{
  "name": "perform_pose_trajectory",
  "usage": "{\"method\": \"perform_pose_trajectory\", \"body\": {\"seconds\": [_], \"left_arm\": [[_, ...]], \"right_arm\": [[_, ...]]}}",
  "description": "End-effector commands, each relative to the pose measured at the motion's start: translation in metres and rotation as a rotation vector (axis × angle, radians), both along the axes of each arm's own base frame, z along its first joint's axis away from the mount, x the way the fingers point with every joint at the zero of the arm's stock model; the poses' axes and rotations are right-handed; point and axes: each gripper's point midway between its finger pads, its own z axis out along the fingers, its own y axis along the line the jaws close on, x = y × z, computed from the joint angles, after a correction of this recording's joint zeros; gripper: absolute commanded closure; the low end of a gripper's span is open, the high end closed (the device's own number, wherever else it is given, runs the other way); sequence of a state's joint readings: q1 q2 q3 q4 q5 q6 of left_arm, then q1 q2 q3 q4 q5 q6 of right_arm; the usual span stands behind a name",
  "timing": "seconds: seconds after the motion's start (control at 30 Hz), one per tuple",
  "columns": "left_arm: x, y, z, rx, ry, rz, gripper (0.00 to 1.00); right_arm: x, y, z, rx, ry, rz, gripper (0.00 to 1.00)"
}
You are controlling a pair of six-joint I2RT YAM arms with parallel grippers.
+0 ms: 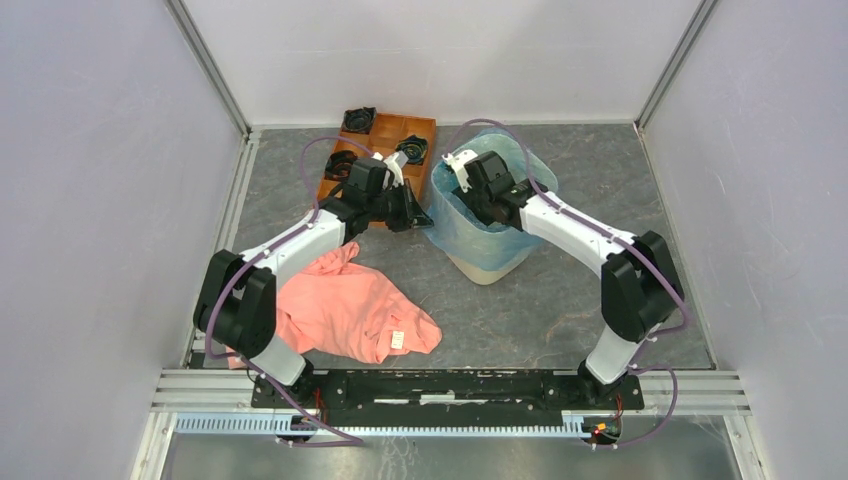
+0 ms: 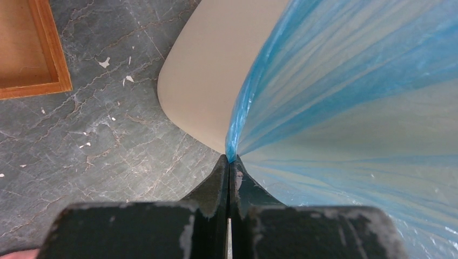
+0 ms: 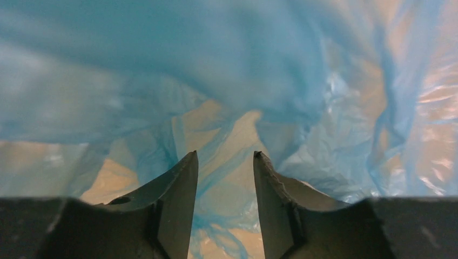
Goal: Put the trash bags into the trash bin
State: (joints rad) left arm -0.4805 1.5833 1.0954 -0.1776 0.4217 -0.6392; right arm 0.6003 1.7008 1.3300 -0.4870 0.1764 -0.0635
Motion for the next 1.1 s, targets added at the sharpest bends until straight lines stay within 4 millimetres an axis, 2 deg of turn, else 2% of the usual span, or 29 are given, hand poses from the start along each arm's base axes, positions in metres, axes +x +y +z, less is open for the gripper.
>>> {"method": "perform_pose_trajectory", "body": {"seconds": [0.0, 0.1, 0.3, 0.53, 0.73, 0.83, 0.97, 1.07], "left_arm": [[0.008, -0.012, 0.023, -0.039, -0.068, -0.026, 0.97], [0.008, -0.013, 0.023, -0.040, -0.070, -0.028, 0.97], [0.009, -0.014, 0.022, -0.038, -0.070, -0.030, 0.97], [0.011, -0.011, 0.022, -0.024, -0.081, -0.020, 0.96], [0.017, 0.007, 0.019, 0.080, -0.126, 0.034, 0.94], [0.017, 0.008, 0.019, 0.087, -0.125, 0.035, 0.89], [0.019, 0.016, 0.024, 0.114, -0.152, 0.059, 0.67], [0.020, 0.032, 0.027, 0.171, -0.190, 0.115, 0.51]], "right_arm": [[0.013, 0.012, -0.011, 0.085, 0.005, -0.022, 0.60], [0.009, 0.010, -0.028, 0.082, 0.035, -0.027, 0.67], [0.006, 0.003, -0.049, 0.065, 0.065, -0.038, 0.79], [0.007, 0.001, -0.073, 0.022, 0.124, -0.036, 0.78], [-0.005, 0.001, -0.094, 0.005, 0.208, -0.011, 0.77], [-0.003, 0.004, -0.078, 0.019, 0.195, -0.006, 0.74], [0.008, 0.006, -0.021, 0.063, 0.093, -0.014, 0.61], [0.007, 0.006, 0.014, 0.104, 0.032, -0.010, 0.52]]}}
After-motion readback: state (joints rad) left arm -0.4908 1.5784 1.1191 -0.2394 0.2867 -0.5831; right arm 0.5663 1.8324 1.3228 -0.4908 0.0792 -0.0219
